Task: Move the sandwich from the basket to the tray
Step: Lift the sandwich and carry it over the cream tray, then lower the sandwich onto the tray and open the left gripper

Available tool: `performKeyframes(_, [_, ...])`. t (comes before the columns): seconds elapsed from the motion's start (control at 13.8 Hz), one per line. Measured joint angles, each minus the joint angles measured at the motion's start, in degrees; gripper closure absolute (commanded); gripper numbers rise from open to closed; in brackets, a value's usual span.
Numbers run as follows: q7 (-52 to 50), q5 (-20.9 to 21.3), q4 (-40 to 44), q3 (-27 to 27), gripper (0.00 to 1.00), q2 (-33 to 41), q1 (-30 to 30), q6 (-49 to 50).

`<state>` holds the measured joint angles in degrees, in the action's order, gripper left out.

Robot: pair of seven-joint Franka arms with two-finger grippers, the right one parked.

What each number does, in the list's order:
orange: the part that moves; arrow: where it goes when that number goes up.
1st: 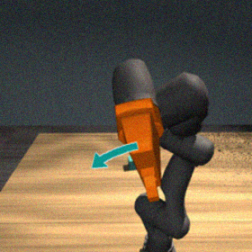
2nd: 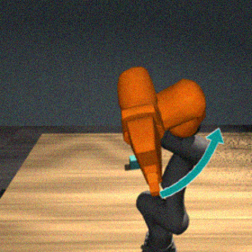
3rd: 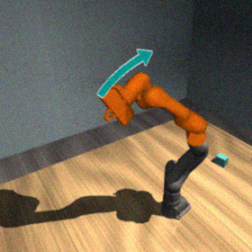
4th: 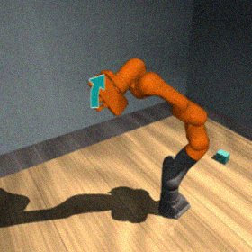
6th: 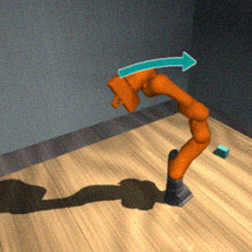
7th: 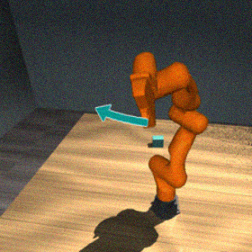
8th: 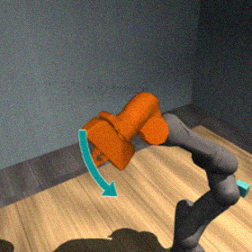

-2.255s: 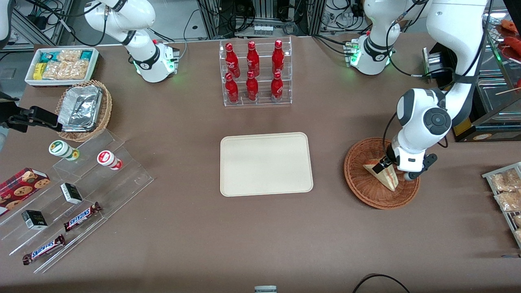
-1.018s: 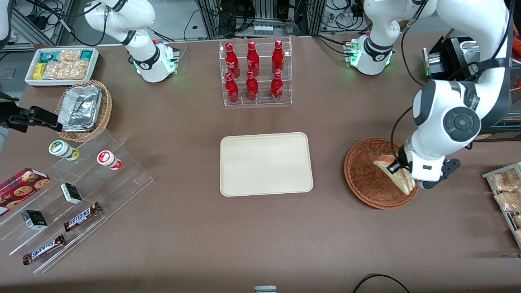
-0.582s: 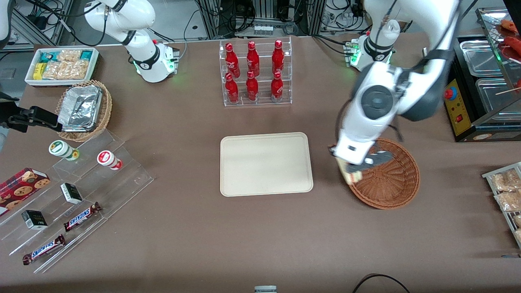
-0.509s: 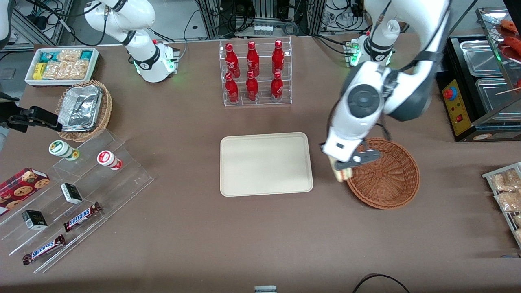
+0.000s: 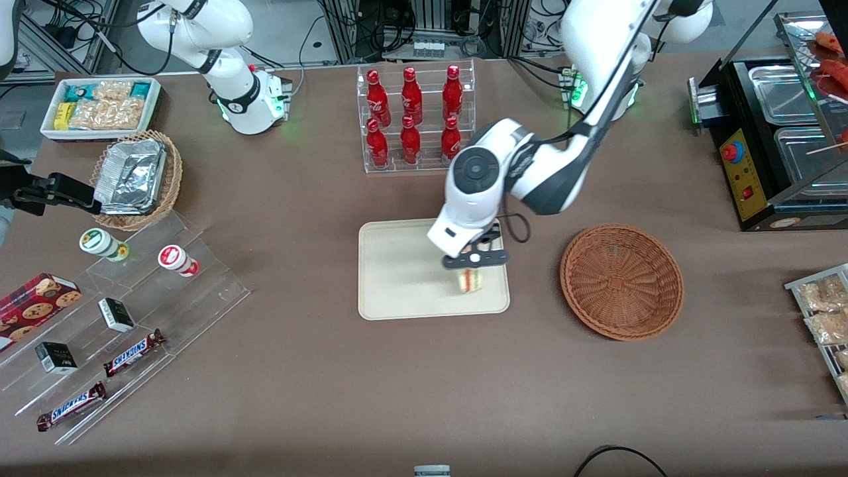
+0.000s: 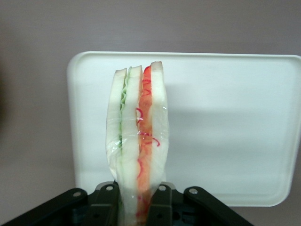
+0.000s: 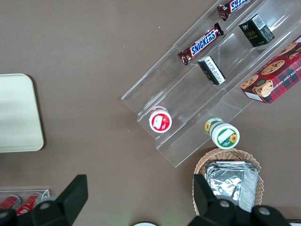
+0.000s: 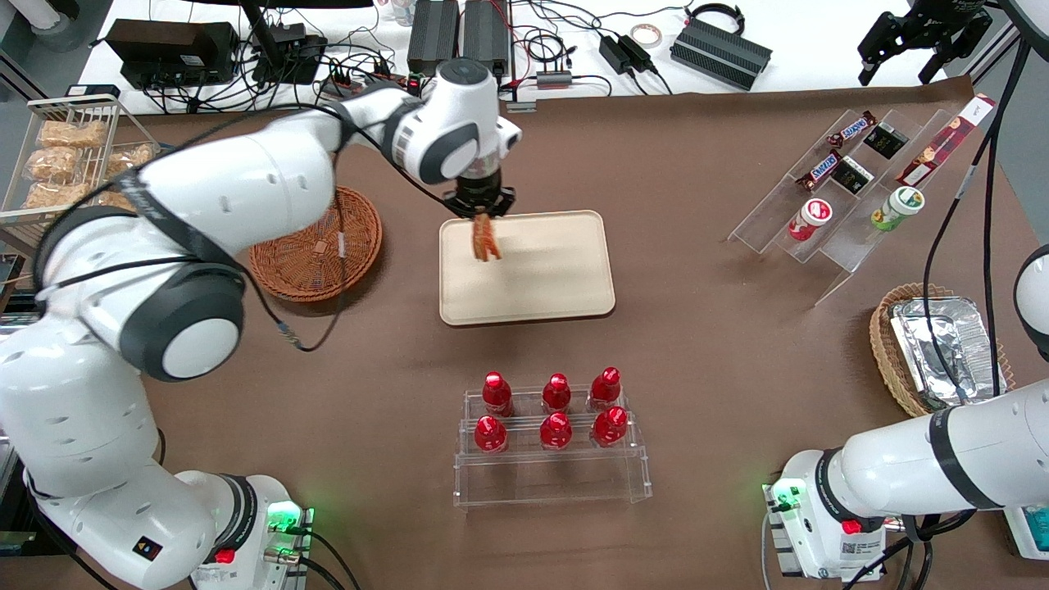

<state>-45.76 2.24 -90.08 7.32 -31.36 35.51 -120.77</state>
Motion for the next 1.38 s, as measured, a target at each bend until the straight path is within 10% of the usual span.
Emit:
performKeyframes(0.87, [-0.11, 2.16, 1.2, -0.14, 1.0, -9.5, 4.67, -8.9])
performKeyframes(1.02, [-0.17, 2.16, 1.27, -0.15, 0.11, -10.07, 4.73, -8.92])
performKeyframes(1.38, [-0.58, 2.16, 2.69, -0.3, 0.01, -10.12, 4.8, -8.93])
